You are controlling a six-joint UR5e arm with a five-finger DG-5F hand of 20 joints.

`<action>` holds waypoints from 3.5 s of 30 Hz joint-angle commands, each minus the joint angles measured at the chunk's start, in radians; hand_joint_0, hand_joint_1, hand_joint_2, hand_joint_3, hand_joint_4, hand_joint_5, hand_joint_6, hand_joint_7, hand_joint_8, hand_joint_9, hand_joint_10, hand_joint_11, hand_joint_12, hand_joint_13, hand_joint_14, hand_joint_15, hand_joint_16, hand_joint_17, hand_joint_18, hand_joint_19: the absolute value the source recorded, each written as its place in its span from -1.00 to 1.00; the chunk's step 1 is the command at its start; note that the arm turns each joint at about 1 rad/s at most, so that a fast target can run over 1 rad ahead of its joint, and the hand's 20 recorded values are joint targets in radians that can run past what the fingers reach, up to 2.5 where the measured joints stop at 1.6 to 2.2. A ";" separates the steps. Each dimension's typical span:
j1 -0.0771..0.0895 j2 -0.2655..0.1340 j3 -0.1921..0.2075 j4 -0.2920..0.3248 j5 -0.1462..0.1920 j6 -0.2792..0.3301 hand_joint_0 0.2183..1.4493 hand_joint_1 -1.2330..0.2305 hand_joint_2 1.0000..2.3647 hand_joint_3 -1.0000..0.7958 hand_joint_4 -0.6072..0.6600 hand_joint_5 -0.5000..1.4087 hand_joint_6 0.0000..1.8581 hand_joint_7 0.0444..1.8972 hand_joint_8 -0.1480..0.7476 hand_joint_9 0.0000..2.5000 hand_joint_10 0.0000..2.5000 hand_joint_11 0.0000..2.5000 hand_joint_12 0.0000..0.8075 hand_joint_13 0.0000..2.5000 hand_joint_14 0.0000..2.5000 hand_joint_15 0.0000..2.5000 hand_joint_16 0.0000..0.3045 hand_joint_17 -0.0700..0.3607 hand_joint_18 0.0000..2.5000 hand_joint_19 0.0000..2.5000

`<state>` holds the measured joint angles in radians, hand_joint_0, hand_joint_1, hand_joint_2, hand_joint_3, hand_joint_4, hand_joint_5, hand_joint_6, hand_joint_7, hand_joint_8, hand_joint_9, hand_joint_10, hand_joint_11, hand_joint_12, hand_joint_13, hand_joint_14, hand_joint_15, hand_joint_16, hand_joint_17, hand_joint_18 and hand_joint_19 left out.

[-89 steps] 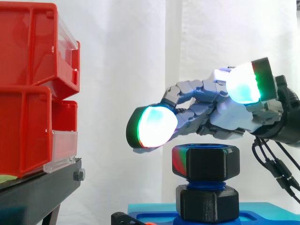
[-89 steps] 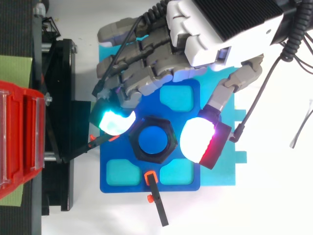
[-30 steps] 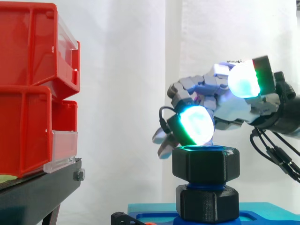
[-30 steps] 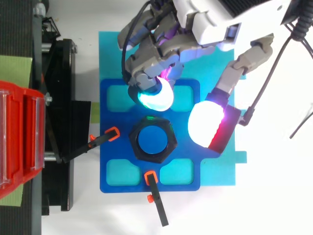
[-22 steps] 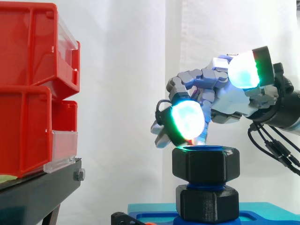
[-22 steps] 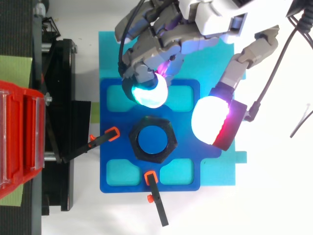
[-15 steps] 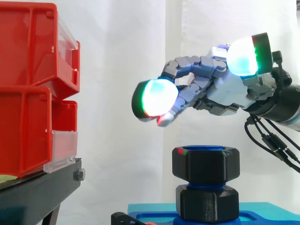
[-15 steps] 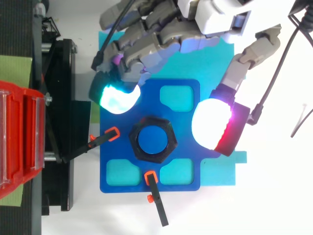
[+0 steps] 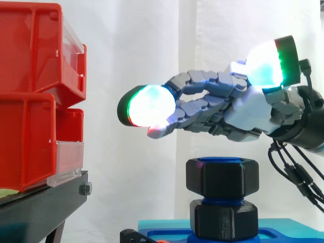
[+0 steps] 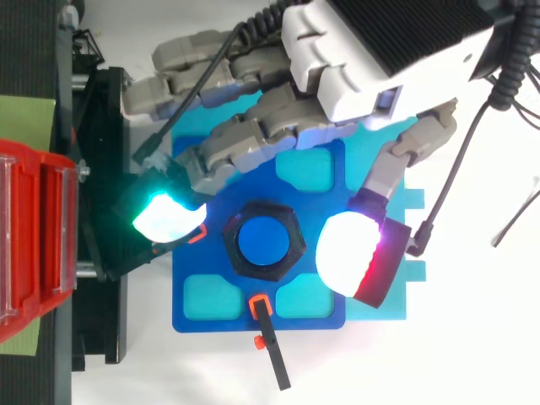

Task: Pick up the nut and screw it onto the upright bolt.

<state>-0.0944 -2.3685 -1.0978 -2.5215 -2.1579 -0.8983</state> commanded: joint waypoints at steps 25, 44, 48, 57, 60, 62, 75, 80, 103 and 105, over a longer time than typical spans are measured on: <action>-0.002 0.000 -0.063 0.020 -0.022 -0.022 -0.64 0.53 -1.00 -0.44 0.14 -0.70 -0.46 -0.40 -0.26 -0.92 -1.00 -1.00 -0.15 -1.00 -1.00 -1.00 -0.71 -0.21 -1.00 -1.00; -0.004 0.000 -0.063 -0.007 -0.030 -0.022 -0.62 0.49 -1.00 -0.44 0.24 -0.65 -0.46 -0.22 -0.18 -0.82 -1.00 -1.00 -0.18 -0.95 -1.00 -1.00 -0.73 -0.25 -1.00 -1.00; -0.007 0.000 -0.063 -0.008 -0.048 -0.018 -0.62 0.49 -1.00 -0.44 0.26 -0.64 -0.46 -0.17 -0.17 -0.81 -1.00 -1.00 -0.18 -0.94 -1.00 -1.00 -0.73 -0.25 -1.00 -1.00; -0.016 0.000 -0.062 -0.002 -0.059 0.001 -0.61 0.44 -1.00 -0.44 0.33 -0.60 -0.46 -0.03 -0.15 -0.77 -1.00 -1.00 -0.18 -0.91 -1.00 -1.00 -0.74 -0.26 -1.00 -1.00; -0.024 0.000 -0.062 -0.005 -0.065 0.004 -0.61 0.44 -1.00 -0.44 0.34 -0.59 -0.46 0.00 -0.14 -0.76 -1.00 -1.00 -0.18 -0.90 -1.00 -1.00 -0.74 -0.26 -1.00 -1.00; -0.028 0.000 -0.057 -0.007 -0.077 0.005 -0.61 0.44 -1.00 -0.44 0.35 -0.58 -0.46 0.07 -0.13 -0.73 -1.00 -1.00 -0.19 -0.89 -1.00 -1.00 -0.74 -0.27 -1.00 -1.00; -0.051 0.000 -0.037 -0.016 -0.115 0.007 -0.58 0.33 -1.00 -0.44 0.33 -0.53 -0.46 0.34 -0.09 -0.63 -1.00 -1.00 -0.22 -0.82 -1.00 -1.00 -0.77 -0.31 -1.00 -1.00; -0.062 0.000 -0.036 -0.016 -0.126 0.005 -0.59 0.30 -1.00 -0.44 0.34 -0.51 -0.46 0.36 -0.08 -0.60 -1.00 -1.00 -0.23 -0.80 -1.00 -1.00 -0.77 -0.31 -1.00 -1.00; -0.090 0.002 0.026 -0.088 -0.163 0.004 -0.57 0.22 -1.00 -0.44 0.27 -0.44 -0.46 0.40 -0.29 -0.19 -1.00 -1.00 -0.36 -0.61 -1.00 -1.00 -0.84 -0.42 -0.83 -1.00; -0.091 0.002 0.029 -0.092 -0.165 0.004 -0.58 0.24 -1.00 -0.44 0.29 -0.46 -0.46 0.33 -0.25 -0.22 -1.00 -1.00 -0.31 -0.64 -1.00 -1.00 -0.83 -0.40 -0.87 -1.00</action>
<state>-0.1834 -2.3670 -1.0737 -2.6055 -2.3198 -0.8943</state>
